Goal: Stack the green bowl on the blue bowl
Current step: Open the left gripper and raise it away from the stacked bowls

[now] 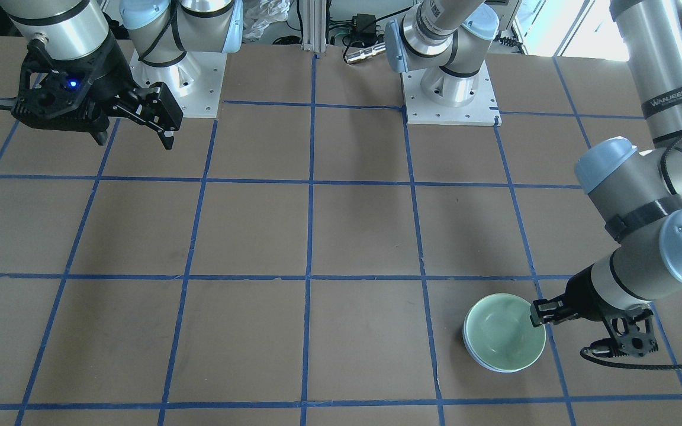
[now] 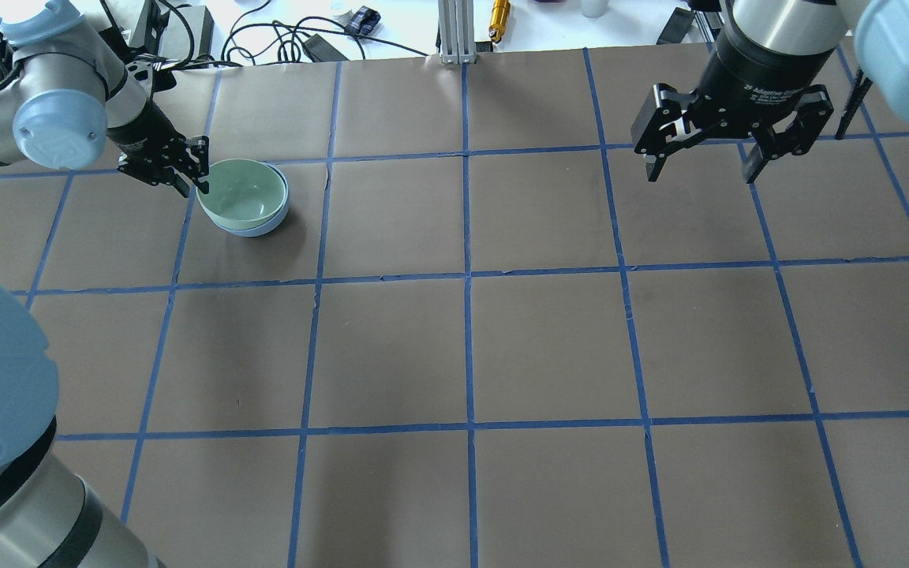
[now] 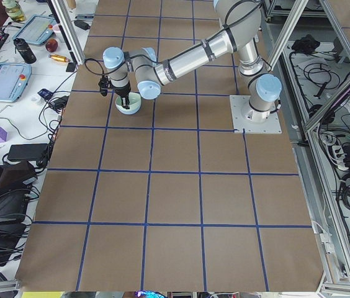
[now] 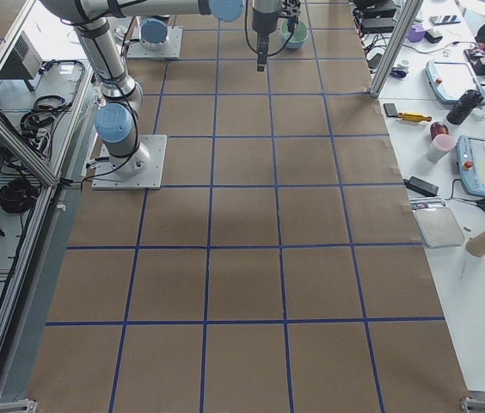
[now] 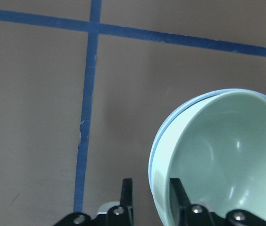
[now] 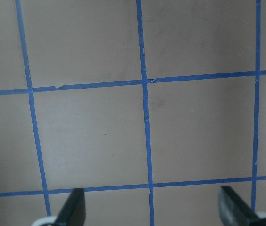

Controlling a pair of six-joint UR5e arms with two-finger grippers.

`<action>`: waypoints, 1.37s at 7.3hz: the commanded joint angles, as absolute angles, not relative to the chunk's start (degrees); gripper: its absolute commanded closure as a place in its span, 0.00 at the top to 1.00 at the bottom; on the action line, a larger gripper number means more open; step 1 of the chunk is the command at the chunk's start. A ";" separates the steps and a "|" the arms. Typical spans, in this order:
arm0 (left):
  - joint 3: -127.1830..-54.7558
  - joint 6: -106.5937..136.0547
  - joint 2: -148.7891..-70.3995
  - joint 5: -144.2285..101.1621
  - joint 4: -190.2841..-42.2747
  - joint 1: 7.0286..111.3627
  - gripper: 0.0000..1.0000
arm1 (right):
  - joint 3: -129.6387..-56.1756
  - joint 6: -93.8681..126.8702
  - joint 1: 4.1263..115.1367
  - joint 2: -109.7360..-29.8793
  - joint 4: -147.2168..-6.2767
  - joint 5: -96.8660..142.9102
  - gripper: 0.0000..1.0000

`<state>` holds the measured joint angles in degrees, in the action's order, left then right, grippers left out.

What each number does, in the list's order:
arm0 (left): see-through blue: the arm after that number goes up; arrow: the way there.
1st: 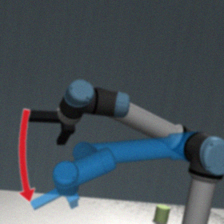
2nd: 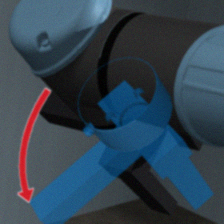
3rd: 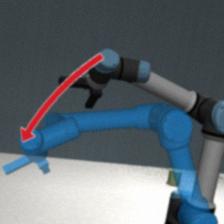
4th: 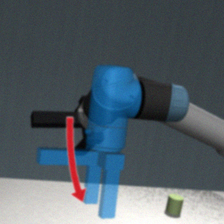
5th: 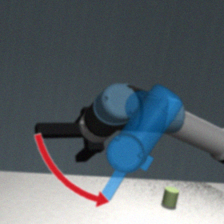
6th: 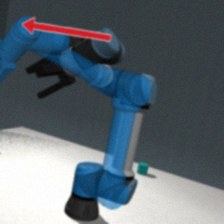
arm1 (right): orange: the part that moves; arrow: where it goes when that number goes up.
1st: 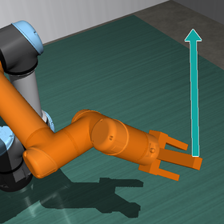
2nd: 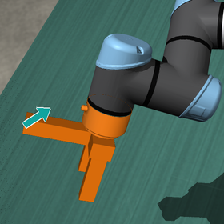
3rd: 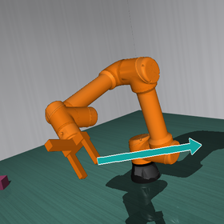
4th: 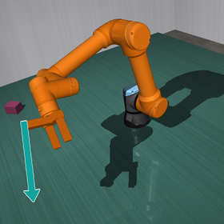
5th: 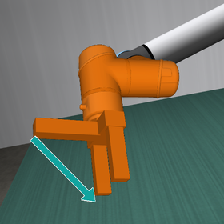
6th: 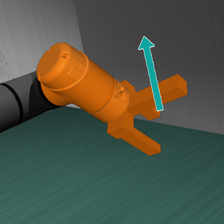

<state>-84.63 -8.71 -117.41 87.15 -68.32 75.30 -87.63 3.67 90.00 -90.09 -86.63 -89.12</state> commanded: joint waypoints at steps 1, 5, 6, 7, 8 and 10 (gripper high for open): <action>-84.03 -8.61 -110.86 87.45 -73.36 80.40 0.72 | -87.71 3.69 90.00 -90.09 -86.57 -89.12 1.00; -83.86 -7.91 -97.50 90.15 -86.28 87.88 1.00 | -87.63 3.69 90.00 -90.09 -86.66 -89.12 1.00; -84.02 -7.91 -94.77 90.87 -89.88 87.98 1.00 | -87.63 3.69 90.00 -90.09 -86.57 -89.12 1.00; -84.72 -7.91 -92.31 90.88 -90.35 87.98 1.00 | -87.63 3.69 90.00 -90.09 -86.66 -89.12 1.00; -84.81 -7.91 -91.68 90.27 -90.09 87.98 1.00 | -87.63 3.69 90.00 -90.09 -86.57 -89.12 1.00; -84.55 -7.56 -91.76 90.00 -89.83 88.24 1.00 | -87.63 3.69 90.00 -90.09 -86.57 -89.12 1.00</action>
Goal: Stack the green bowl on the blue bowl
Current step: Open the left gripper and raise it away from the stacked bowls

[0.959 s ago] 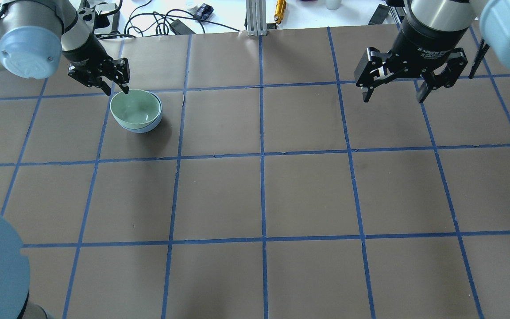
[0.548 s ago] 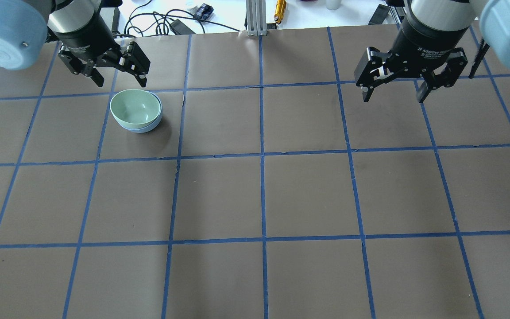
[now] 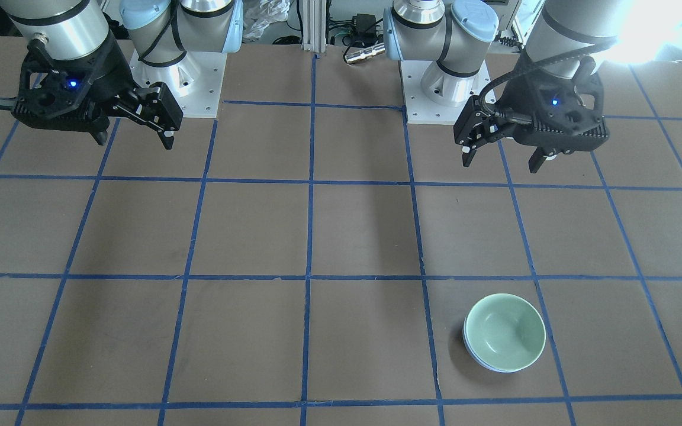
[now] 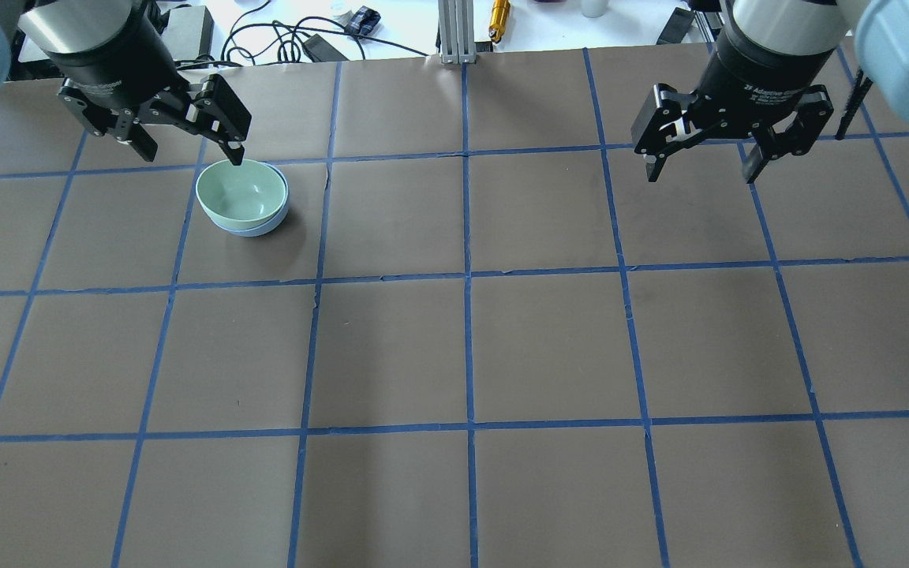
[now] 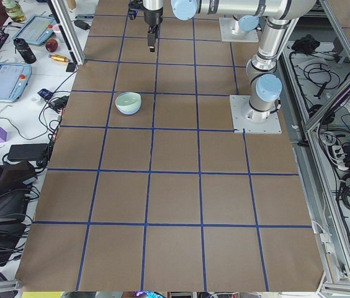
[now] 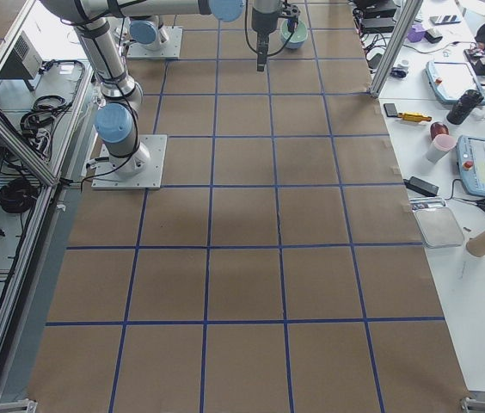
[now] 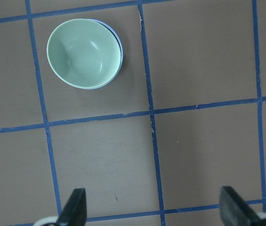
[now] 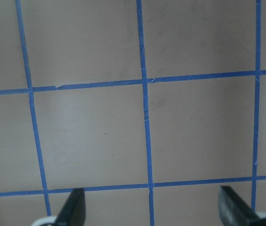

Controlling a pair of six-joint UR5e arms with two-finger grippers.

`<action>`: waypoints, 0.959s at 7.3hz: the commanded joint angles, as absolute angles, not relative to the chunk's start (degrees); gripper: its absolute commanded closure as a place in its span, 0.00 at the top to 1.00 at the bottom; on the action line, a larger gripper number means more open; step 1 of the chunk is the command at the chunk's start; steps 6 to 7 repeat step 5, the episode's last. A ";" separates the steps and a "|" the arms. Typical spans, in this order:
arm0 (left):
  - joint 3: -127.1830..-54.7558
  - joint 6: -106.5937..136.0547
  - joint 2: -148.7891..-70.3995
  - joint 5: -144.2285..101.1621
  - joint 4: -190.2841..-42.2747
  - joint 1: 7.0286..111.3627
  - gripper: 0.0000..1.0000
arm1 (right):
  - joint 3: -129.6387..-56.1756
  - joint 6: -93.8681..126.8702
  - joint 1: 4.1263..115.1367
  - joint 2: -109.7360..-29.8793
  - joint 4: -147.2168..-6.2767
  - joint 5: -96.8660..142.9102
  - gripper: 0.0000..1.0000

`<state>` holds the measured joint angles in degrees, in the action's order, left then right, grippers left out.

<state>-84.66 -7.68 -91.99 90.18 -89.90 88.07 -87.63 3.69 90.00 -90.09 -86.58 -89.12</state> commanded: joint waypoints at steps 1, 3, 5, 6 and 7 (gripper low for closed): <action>-84.64 -7.56 -91.58 90.26 -89.82 88.68 1.00 | -87.63 3.69 90.00 -90.09 -86.57 -89.12 1.00; -84.64 -7.73 -91.58 90.62 -89.65 88.86 1.00 | -87.63 3.69 90.00 -90.09 -86.57 -89.12 1.00; -84.81 -7.73 -91.49 90.70 -89.65 88.86 1.00 | -87.63 3.69 90.00 -90.09 -86.57 -89.12 1.00; -84.81 -7.73 -91.49 90.70 -89.65 88.86 1.00 | -87.63 3.69 90.00 -90.09 -86.57 -89.12 1.00; -84.81 -7.73 -91.49 90.70 -89.65 88.86 1.00 | -87.63 3.69 90.00 -90.09 -86.57 -89.12 1.00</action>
